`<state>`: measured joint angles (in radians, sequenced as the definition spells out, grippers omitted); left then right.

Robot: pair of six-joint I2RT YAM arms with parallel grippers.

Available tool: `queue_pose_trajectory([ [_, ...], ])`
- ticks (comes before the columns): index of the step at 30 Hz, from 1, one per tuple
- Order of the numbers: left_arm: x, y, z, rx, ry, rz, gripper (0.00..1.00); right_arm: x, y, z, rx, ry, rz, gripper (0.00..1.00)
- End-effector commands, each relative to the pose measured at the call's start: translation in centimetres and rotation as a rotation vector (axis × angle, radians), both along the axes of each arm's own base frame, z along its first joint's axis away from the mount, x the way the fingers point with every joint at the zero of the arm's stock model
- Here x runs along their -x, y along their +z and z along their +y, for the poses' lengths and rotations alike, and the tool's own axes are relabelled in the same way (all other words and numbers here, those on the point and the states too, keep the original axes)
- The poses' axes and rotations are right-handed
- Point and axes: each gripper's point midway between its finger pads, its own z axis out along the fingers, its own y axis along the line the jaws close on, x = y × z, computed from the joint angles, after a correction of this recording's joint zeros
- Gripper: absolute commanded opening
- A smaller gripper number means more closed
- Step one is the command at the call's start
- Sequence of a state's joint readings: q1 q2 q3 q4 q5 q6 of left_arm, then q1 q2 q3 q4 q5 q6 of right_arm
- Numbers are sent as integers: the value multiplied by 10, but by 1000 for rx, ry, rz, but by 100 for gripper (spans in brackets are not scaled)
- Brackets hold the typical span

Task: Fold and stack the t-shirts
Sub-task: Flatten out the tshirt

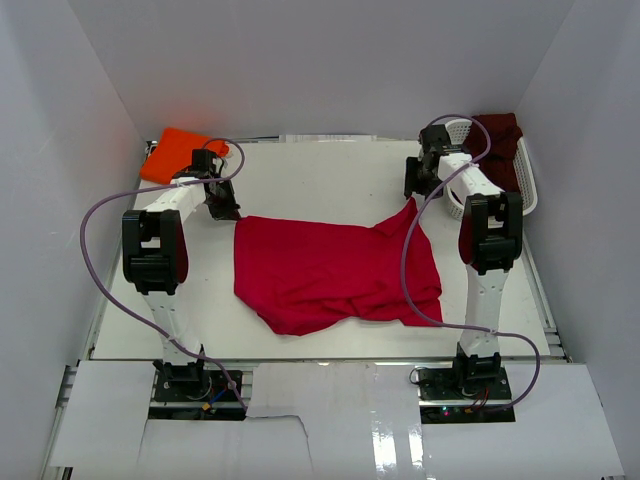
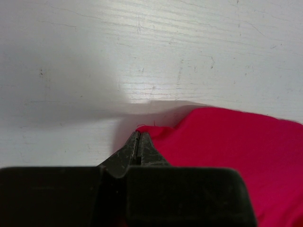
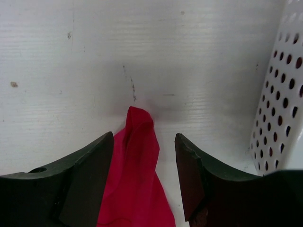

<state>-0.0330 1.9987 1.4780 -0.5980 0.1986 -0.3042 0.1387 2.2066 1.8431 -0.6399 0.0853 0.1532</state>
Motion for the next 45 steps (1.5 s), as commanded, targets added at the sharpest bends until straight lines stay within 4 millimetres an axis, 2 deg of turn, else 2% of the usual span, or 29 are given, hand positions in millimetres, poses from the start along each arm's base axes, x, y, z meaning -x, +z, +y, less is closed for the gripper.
queue_pose_trajectory([
  [1,-4,30,-3,9,-10,-77,0,5,14,9,-41,10,9,61],
  [7,-3,28,-3,7,-10,-73,0,11,6,13,-52,16,31,60],
  [11,-3,28,-3,4,-12,-74,0,5,5,15,-60,18,22,59],
  [12,-3,29,-3,4,-12,-75,0,4,-1,15,-56,13,33,57],
  [18,-4,27,-1,-4,-14,-74,0,-7,-5,18,-67,10,25,50],
  [27,-5,25,0,-10,-15,-71,0,-16,-10,19,-69,6,18,47],
  [32,-4,23,-1,-9,-15,-65,0,-18,-11,20,-70,8,19,31],
  [36,-3,23,-1,-8,-16,-64,0,-19,-9,17,-56,9,11,27],
  [37,-2,22,-1,-8,-16,-62,0,-19,-9,17,-52,7,12,20],
  [39,-2,21,0,-10,-18,-61,0,-19,-10,17,-54,6,15,18],
  [41,-2,21,0,-10,-17,-59,0,-19,-10,17,-56,7,16,9],
  [45,-1,22,0,-12,-14,-61,0,-19,-9,17,-57,-3,13,8],
])
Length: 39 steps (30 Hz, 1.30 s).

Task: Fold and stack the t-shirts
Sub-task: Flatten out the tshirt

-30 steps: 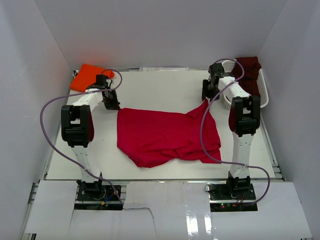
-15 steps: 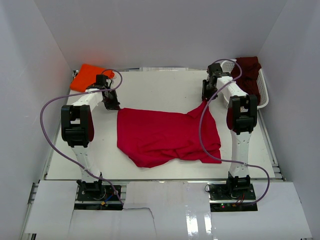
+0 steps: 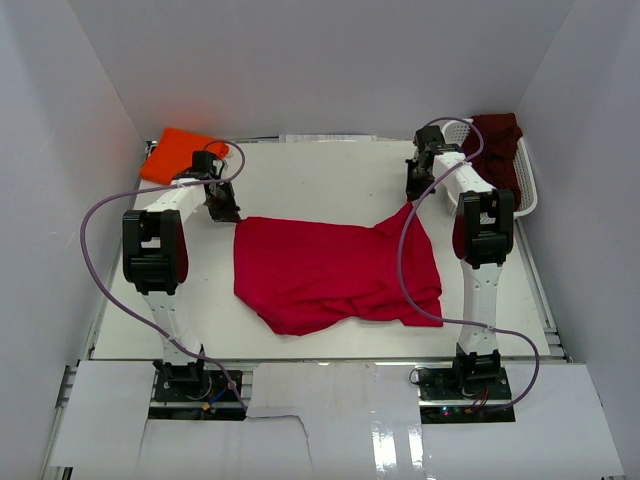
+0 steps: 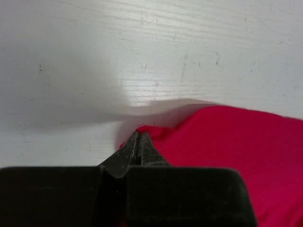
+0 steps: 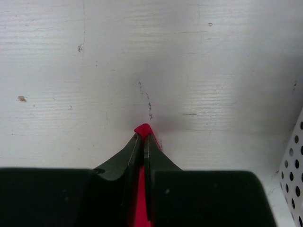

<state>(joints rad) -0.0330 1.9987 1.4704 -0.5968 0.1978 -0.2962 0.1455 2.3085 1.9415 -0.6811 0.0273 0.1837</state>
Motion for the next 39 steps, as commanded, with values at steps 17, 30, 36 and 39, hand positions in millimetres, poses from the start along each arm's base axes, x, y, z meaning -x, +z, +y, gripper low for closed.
queue_pose_trajectory([
  [17,-21,114,-23,114,-64,-266,0,9,158,3,4,-12,-307,8],
  [30,28,216,-13,77,-50,-565,0,94,269,15,5,51,-551,8],
  [36,53,234,-16,91,-71,-618,0,123,315,29,24,88,-677,8],
  [39,61,236,-13,78,-65,-633,0,129,329,28,39,92,-725,8],
])
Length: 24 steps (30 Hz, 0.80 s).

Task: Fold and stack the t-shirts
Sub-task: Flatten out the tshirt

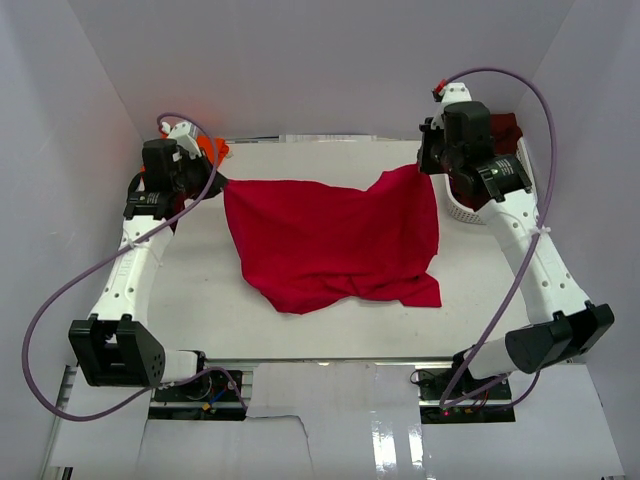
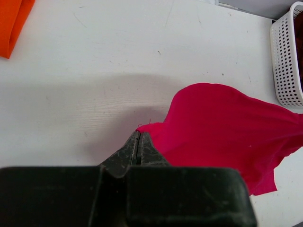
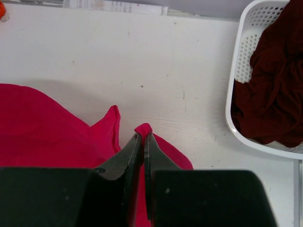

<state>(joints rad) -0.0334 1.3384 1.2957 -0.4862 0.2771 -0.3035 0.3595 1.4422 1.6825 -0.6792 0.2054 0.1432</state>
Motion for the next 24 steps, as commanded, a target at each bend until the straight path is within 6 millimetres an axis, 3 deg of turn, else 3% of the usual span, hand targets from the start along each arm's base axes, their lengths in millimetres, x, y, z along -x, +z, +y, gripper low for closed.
queue_pose_trajectory([
  [1,10,11,0,-9,-4,-49,0,1,33,-11,29,-37,-123,8],
  [5,2,14,1,-17,-1,-63,0,-4,47,-23,96,-65,-182,8],
  [7,-6,7,-1,-13,-10,-40,0,-10,54,-17,89,-14,-192,8],
  [10,-15,19,-3,-1,-25,-79,0,-19,57,-16,42,49,-192,8],
  [13,-26,33,3,18,-31,-124,0,-28,62,-27,42,82,-213,8],
  [14,-31,39,17,32,-9,-145,0,-34,60,-43,14,65,-209,8],
  [15,-32,42,20,69,-26,-148,0,-37,66,-46,-21,91,-237,8],
  [16,-38,43,40,98,3,-150,0,-39,68,-54,-90,101,-241,8],
  [18,-43,47,51,144,7,-162,0,-42,63,-54,-109,120,-252,8],
  [20,-47,53,54,135,18,-177,0,-43,68,-56,-97,116,-289,8],
  [21,-47,55,55,131,23,-187,0,-43,60,-57,-89,116,-282,8],
  [23,-46,61,59,116,48,-210,0,-36,74,-62,-60,105,-357,8],
  [24,-45,63,60,110,52,-216,0,-34,63,-63,-50,104,-352,8],
])
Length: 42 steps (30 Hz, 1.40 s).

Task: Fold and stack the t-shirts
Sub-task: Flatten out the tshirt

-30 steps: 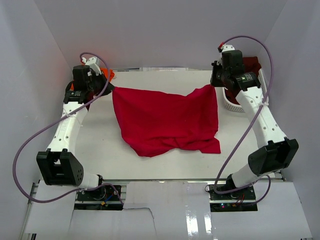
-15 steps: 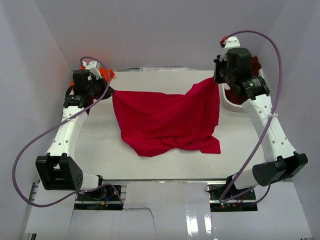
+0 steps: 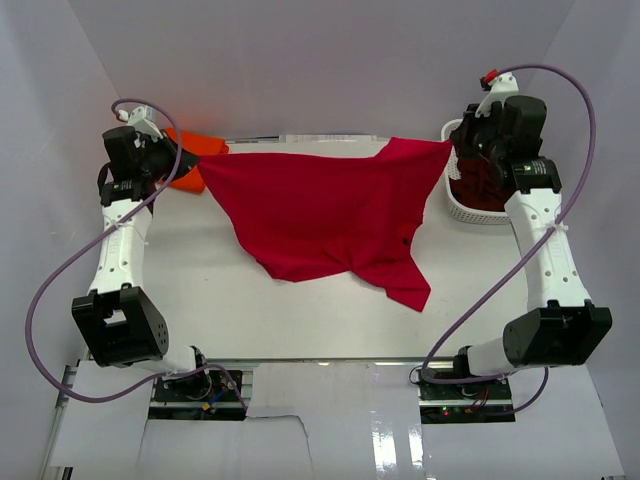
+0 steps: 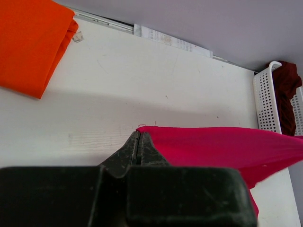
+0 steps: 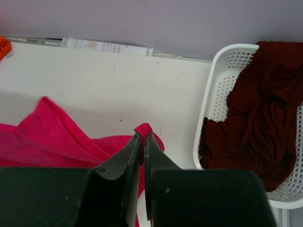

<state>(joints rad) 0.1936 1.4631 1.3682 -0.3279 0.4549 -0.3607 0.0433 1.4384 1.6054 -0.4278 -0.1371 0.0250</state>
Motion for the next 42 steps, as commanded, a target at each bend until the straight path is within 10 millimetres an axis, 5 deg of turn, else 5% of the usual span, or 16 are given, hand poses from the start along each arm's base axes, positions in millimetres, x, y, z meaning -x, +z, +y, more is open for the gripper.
queue_pose_trajectory([
  [1,4,45,-7,-16,-17,-128,0,14,53,7,36,55,-250,8],
  [6,27,70,-16,3,-29,-208,0,53,88,8,58,72,-375,8],
  [11,41,72,-36,-10,-65,-249,0,82,111,14,93,88,-456,8],
  [16,46,75,-51,-20,-87,-278,0,90,113,20,86,113,-441,8],
  [19,52,78,-68,-43,-103,-299,0,97,119,31,83,141,-458,8],
  [20,58,76,-89,-54,-147,-306,0,101,120,35,86,146,-465,8],
  [23,68,74,-96,-76,-128,-330,0,112,121,42,113,137,-492,8],
  [25,73,63,-92,-80,-105,-326,0,122,127,39,122,115,-528,8],
  [42,125,102,-94,-81,-146,-514,0,185,170,18,148,88,-702,8],
])
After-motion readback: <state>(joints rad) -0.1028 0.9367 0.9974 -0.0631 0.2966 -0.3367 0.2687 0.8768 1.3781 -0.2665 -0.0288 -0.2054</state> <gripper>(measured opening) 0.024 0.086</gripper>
